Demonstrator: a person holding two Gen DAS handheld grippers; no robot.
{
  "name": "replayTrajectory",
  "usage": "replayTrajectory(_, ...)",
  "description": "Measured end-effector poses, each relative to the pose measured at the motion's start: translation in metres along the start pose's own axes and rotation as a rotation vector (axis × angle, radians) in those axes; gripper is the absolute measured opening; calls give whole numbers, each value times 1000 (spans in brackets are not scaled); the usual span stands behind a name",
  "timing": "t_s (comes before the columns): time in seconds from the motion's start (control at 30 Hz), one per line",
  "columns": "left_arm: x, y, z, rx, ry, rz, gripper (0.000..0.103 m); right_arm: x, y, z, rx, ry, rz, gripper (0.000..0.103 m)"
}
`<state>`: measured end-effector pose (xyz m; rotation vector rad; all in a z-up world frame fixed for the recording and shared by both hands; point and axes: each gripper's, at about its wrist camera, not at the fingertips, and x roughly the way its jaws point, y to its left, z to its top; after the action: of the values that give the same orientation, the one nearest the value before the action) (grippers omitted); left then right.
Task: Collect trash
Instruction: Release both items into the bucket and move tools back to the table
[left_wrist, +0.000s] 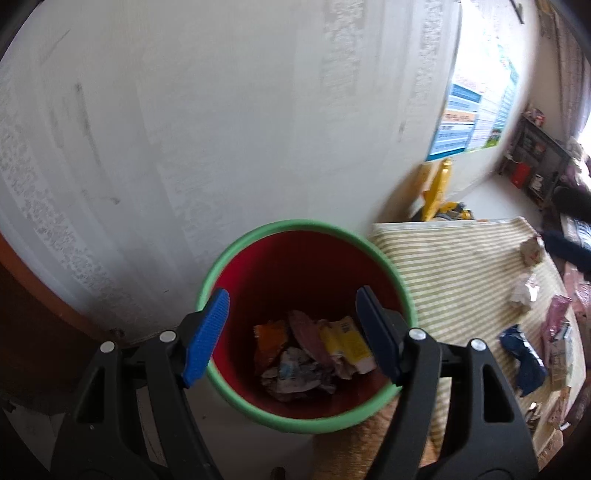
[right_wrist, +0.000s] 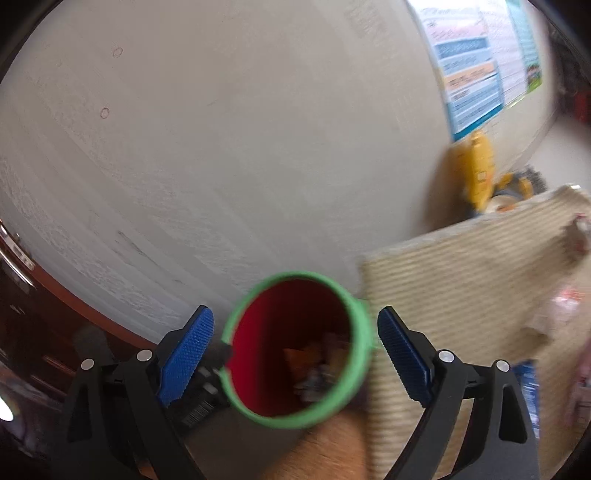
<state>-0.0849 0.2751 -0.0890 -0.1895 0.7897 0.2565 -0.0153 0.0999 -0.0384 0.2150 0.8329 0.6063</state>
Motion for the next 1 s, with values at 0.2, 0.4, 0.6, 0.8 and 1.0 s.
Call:
replayTrajectory(0.2, -9, -46, -4, 97, -10, -93, 69, -61, -67, -45, 51, -29, -191, 87)
replayTrajectory(0.4, -16, -106, -15, 213, 18, -212, 69, -121, -147, -93, 188, -47, -404, 87)
replayTrajectory(0.6, -10, -179, -44, 303, 162, -419, 69, -167, -218, -136, 353, -60, -543, 87)
replayTrajectory(0.8, 21, -252, -69, 343, 309, -489, 69, -178, -243, -159, 440, -67, -528, 87)
replayTrajectory(1.0, 68, -290, -80, 285, 430, -435, 47, -178, -242, -166, 442, -71, -489, 87)
